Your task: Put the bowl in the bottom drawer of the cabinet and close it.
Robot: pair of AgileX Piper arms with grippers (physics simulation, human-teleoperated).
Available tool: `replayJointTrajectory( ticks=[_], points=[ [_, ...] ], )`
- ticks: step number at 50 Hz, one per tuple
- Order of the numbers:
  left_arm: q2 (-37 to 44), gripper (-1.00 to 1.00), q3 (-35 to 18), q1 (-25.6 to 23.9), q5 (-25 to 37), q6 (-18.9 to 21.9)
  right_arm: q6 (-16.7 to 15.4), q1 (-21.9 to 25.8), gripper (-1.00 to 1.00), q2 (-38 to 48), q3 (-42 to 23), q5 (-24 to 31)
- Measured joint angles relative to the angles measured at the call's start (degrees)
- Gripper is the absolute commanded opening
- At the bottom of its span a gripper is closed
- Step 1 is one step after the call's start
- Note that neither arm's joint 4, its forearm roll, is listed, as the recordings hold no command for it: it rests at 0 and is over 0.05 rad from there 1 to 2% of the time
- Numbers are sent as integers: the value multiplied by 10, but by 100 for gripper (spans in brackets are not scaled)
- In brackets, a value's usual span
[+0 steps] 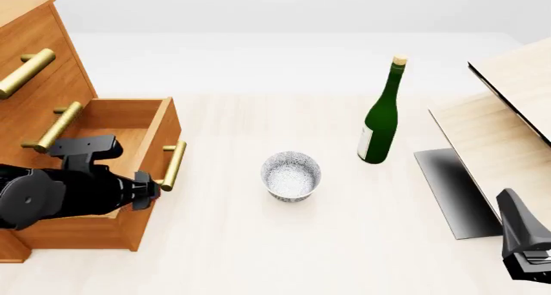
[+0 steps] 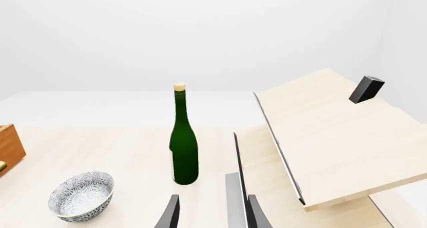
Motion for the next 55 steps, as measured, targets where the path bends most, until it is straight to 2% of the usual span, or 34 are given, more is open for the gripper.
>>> replayJointTrajectory(
  ticks=[55],
  points=[
    [52, 100, -13, -89, -36, -16, 0, 0, 100, 0, 0, 0]
  ],
)
